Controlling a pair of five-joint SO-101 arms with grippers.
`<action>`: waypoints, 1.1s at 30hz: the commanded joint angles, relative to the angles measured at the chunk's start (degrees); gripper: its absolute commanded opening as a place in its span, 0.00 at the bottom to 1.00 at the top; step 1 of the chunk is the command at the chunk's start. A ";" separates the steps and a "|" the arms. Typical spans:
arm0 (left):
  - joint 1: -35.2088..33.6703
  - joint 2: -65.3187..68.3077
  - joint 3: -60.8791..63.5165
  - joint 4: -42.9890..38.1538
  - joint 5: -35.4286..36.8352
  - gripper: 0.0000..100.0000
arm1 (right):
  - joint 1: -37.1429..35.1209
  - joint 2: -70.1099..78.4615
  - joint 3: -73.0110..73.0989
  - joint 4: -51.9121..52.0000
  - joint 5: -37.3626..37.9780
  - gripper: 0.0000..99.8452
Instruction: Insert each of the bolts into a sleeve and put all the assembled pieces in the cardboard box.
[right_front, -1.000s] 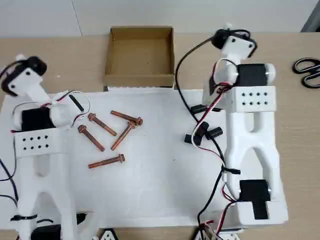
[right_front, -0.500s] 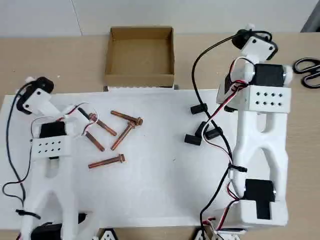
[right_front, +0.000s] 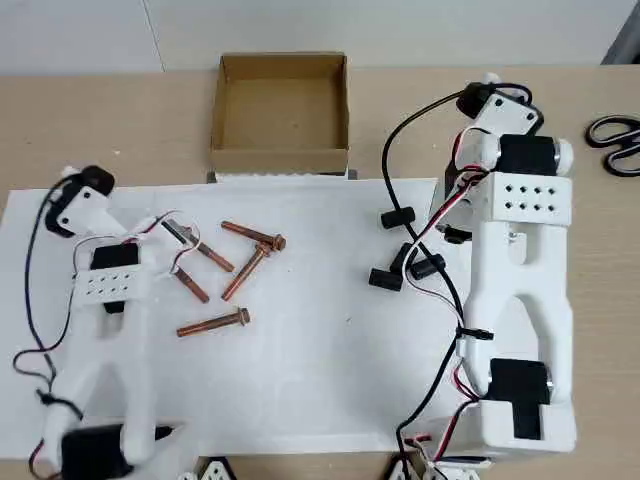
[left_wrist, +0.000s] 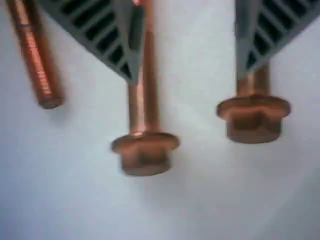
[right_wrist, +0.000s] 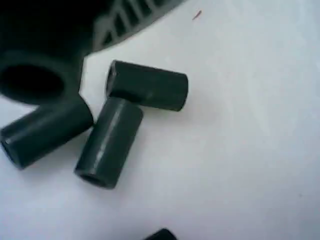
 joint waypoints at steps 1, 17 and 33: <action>0.18 2.90 -2.42 -0.35 0.35 0.13 | 0.22 -2.77 -0.35 -1.01 0.18 0.00; 0.00 17.93 -10.77 -0.18 0.35 0.13 | -3.12 -2.77 -0.35 -1.10 0.18 0.00; 0.35 21.10 -12.62 3.25 0.35 0.00 | -3.12 -2.68 -0.35 -1.10 0.18 0.00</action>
